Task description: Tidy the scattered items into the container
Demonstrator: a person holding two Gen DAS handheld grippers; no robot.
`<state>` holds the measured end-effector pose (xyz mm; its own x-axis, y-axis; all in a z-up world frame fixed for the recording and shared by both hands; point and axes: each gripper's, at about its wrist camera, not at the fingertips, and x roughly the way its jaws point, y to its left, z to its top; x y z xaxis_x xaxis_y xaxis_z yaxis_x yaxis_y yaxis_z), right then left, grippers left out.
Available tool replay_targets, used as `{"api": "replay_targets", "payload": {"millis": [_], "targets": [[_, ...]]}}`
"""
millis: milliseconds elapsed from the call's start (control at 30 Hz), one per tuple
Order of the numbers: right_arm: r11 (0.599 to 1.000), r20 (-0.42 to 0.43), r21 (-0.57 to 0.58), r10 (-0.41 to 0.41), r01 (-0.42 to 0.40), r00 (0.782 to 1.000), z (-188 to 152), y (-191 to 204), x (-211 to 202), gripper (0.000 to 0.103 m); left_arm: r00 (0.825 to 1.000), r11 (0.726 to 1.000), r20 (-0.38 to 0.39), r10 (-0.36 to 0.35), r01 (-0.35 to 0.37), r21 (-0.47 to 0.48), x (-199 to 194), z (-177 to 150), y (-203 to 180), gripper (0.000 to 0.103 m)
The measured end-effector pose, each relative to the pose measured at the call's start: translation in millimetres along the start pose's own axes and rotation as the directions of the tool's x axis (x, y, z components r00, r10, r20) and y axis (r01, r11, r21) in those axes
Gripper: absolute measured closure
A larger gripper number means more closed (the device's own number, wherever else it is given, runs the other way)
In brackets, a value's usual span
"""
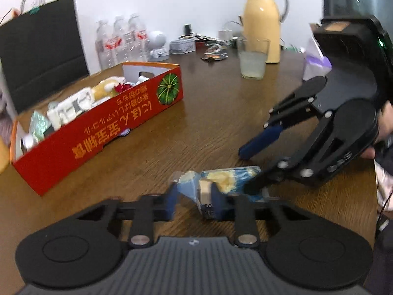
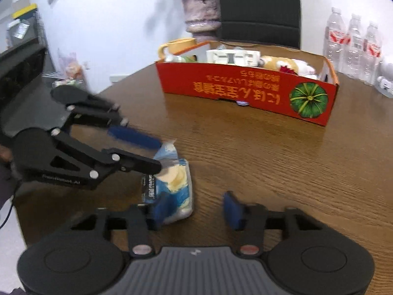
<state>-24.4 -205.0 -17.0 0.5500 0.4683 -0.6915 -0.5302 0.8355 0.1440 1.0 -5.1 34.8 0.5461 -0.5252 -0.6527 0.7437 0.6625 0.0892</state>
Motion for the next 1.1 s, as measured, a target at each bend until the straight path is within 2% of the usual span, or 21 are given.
{"api": "replay_targets", "payload": {"millis": [33,100,200,267,367,467,533,667,833,900,933,967,1000,1033,1067,1100], "targets": [[1.000,-0.004,0.009,0.005,-0.005,1.000,0.1,-0.5,-0.9,0.093,1.000,1.000,-0.001,0.018,-0.018,0.001,1.1,-1.3,-5.6,0.095],[1.000,-0.012,0.013,0.015,-0.015,1.000,-1.8,0.4,-4.1,0.093,0.998,0.998,0.012,0.063,-0.063,0.017,1.3,-2.7,-20.8,0.099],[1.000,0.004,0.011,-0.004,0.004,1.000,-2.2,5.5,-15.6,0.096,0.987,0.989,0.079,0.142,-0.144,0.025,-7.7,6.5,-37.6,0.101],[1.000,0.040,0.016,-0.017,0.016,0.999,4.0,5.4,-26.6,0.096,0.978,0.985,0.127,0.164,-0.170,0.038,-19.0,25.5,-39.6,0.101],[0.998,0.116,0.002,-0.055,0.056,0.992,31.1,0.5,-49.7,0.097,0.962,0.977,0.195,0.191,-0.206,0.058,-35.1,59.1,-38.3,0.101],[0.995,0.209,0.005,-0.096,0.097,0.973,75.8,-16.2,-69.9,0.097,0.944,0.970,0.249,0.218,-0.237,0.050,-39.1,109.2,-18.6,0.101],[0.990,0.246,0.007,-0.136,0.138,0.960,109.3,-32.9,-72.5,0.097,0.934,0.973,0.283,0.218,-0.232,0.019,-37.5,139.9,-3.5,0.101],[0.987,0.233,0.054,-0.158,0.150,0.959,157.7,-71.9,-54.2,0.097,0.930,0.971,0.283,0.236,-0.237,-0.031,-10.5,185.0,32.6,0.101],[0.983,0.171,0.094,-0.170,0.155,0.971,205.1,-113.8,-4.2,0.096,0.941,0.966,0.219,0.257,-0.240,-0.100,49.2,215.3,75.3,0.101],[0.979,0.140,0.135,-0.174,0.156,0.975,216.3,-133.0,23.5,0.096,0.938,0.952,0.189,0.291,-0.266,-0.151,70.8,223.5,94.7,0.093],[0.974,0.127,0.163,-0.177,0.155,0.976,220.6,-143.2,37.7,0.095,0.936,0.939,0.165,0.312,-0.277,-0.205,81.8,226.2,108.4,0.071],[0.969,0.119,0.199,-0.176,0.150,0.977,223.4,-154.6,53.1,0.092,0.935,0.921,0.135,0.327,-0.283,-0.269,89.3,226.3,121.4,0.037],[0.962,0.111,0.233,-0.173,0.144,0.979,224.9,-165.5,67.8,0.086,0.935,0.904,0.117,0.334,-0.283,-0.319,91.6,222.1,130.1,0.027],[0.955,0.101,0.264,-0.164,0.133,0.981,222.6,-174.6,81.1,0.068,0.936,0.888,0.101,0.338,-0.282,-0.364,92.6,216.7,137.6,0.023],[0.951,0.080,0.286,-0.150,0.121,0.985,219.7,-181.3,93.4,0.058,0.936,0.869,0.086,0.342,-0.280,-0.407,93.5,211.3,145.1,0.022],[0.947,0.054,0.295,-0.145,0.123,0.988,215.9,-183.8,101.6,0.038,0.936,0.848,0.070,0.345,-0.279,-0.450,94.5,205.9,152.6,0.022]]}}
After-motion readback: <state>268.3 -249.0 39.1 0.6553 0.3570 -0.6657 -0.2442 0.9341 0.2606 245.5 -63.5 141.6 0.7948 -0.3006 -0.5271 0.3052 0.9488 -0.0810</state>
